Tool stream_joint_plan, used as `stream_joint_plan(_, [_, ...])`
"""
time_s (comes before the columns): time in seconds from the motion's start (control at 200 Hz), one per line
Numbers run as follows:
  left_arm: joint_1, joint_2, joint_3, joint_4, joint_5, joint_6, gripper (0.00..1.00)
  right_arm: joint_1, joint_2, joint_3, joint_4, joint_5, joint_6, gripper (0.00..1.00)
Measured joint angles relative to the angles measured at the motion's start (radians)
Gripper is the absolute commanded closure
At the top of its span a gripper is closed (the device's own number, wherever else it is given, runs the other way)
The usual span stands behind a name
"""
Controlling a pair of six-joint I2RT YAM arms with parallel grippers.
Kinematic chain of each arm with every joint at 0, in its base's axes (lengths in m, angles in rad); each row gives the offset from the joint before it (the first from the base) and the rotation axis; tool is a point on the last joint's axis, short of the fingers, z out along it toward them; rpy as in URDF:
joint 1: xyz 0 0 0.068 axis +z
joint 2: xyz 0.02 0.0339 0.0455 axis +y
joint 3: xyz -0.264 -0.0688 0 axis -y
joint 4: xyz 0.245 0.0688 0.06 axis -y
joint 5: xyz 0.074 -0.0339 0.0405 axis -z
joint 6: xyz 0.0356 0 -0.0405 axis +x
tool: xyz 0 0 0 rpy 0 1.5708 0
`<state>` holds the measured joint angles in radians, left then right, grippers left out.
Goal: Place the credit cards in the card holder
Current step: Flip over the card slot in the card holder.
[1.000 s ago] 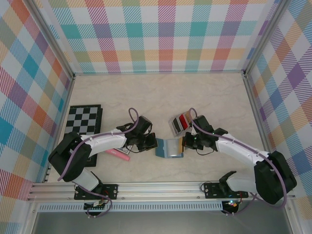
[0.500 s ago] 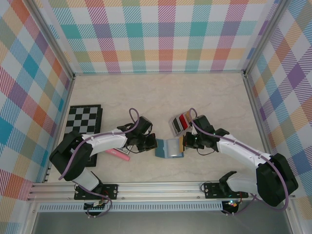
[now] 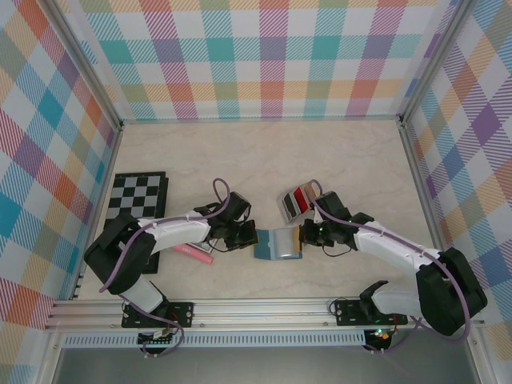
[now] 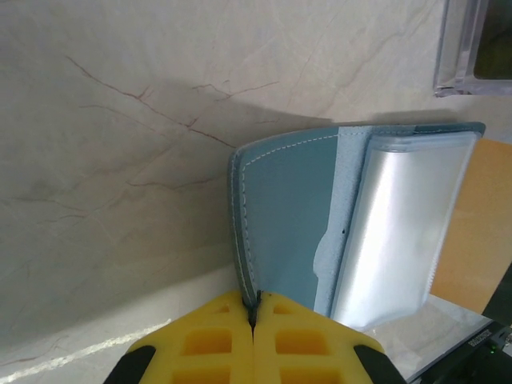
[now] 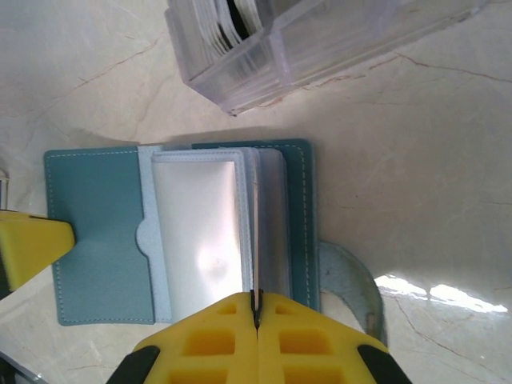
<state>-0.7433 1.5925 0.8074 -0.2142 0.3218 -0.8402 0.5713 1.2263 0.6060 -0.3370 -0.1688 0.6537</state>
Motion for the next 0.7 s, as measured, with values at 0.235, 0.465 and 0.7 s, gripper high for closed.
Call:
stream_joint_plan(0.235, [0.000, 0.005, 0.000, 0.000, 0.001, 0.003, 1.00, 0.003, -0.040, 0.012, -0.013, -0.002, 0.015, 0.95])
stream_joint_plan(0.465, [0.000, 0.006, 0.000, 0.002, 0.003, 0.008, 1.00, 0.041, -0.033, 0.066, -0.010, -0.061, 0.026, 0.94])
stream_joint_plan(0.7, [0.000, 0.011, 0.000, 0.009, 0.011, 0.019, 1.00, 0.113, 0.089, 0.104, 0.068, -0.095, 0.071, 0.94])
